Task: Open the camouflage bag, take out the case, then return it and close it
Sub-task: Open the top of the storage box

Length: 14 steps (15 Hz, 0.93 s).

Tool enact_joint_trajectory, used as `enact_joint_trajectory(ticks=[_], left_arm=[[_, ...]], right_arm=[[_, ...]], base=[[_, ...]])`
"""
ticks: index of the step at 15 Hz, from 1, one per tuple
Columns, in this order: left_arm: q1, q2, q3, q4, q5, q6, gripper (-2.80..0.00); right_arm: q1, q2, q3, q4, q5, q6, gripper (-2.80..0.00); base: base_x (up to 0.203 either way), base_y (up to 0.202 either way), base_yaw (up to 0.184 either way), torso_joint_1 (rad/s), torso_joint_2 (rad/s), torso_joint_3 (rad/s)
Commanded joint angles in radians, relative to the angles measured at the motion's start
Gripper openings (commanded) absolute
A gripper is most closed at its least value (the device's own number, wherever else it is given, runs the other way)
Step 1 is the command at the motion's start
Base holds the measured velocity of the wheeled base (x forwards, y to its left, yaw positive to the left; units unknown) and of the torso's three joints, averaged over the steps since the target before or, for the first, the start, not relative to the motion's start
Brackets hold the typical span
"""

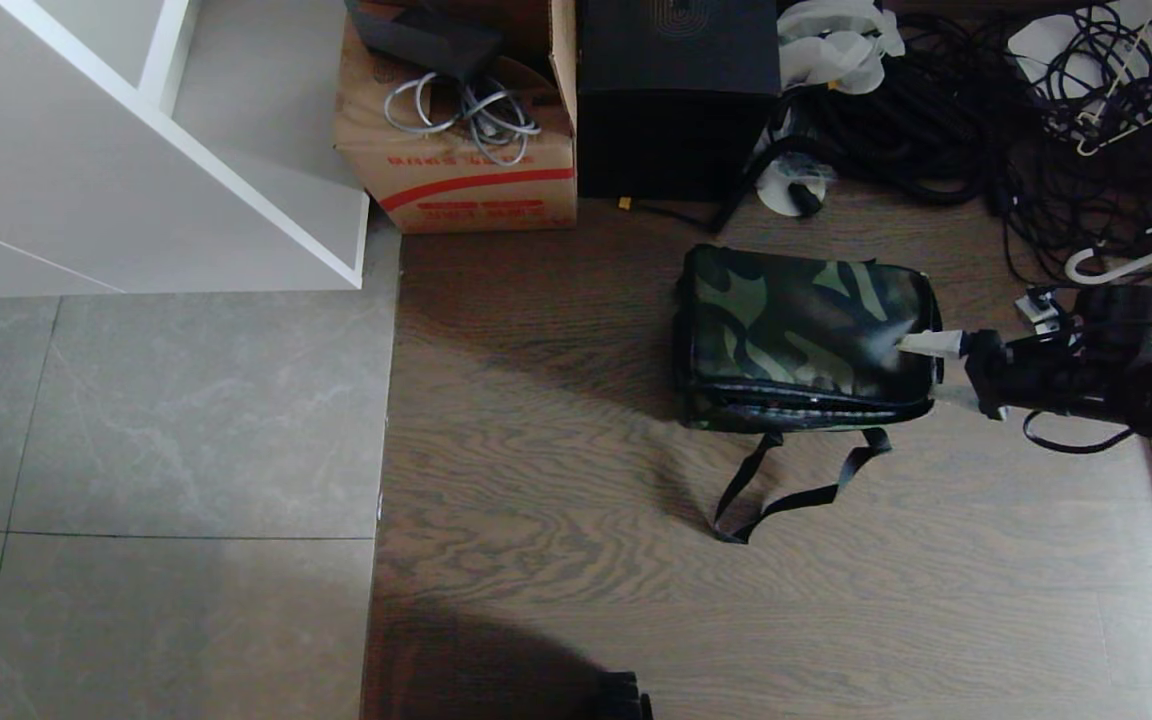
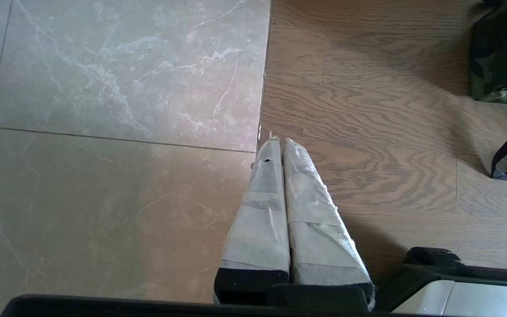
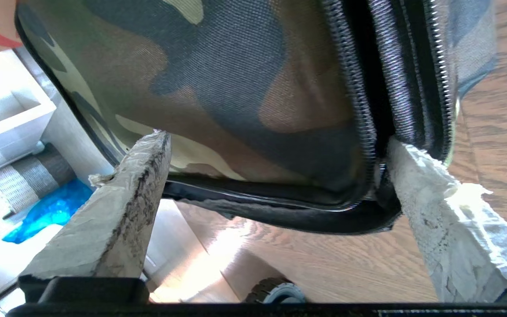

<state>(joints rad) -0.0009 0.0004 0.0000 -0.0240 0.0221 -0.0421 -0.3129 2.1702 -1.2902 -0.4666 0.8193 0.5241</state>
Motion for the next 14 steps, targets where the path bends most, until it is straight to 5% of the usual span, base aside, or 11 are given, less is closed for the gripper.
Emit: enact_joint_trajectory(ticks=[1,5,6,14], left_arm=[[-0.001,0.0,0.009,-0.001,0.001,-0.001,-2.8],[0.0,0.0,0.008,-0.001,0.001,-0.001,-2.8],[-0.001,0.0,0.009,-0.001,0.001,-0.001,-2.8],[-0.001,0.0,0.008,-0.001,0.001,-0.001,-2.8]], right_arm=[[0.015,-0.004,0.0,-0.003,0.004,0.016,0.0],[0.018,-0.009,0.008,-0.035,0.002,0.043,0.0],[0.017,-0.007,0.005,-0.038,0.003,0.041,-2.8],[0.017,-0.024,0.019,-0.038,0.001,0.037,-2.8]], base=[[0.0,0.0,0.0,0.0,0.0,0.0],[0.0,0.0,0.0,0.0,0.0,0.0],[0.0,0.0,0.0,0.0,0.0,0.0],[0.0,0.0,0.0,0.0,0.0,0.0]])
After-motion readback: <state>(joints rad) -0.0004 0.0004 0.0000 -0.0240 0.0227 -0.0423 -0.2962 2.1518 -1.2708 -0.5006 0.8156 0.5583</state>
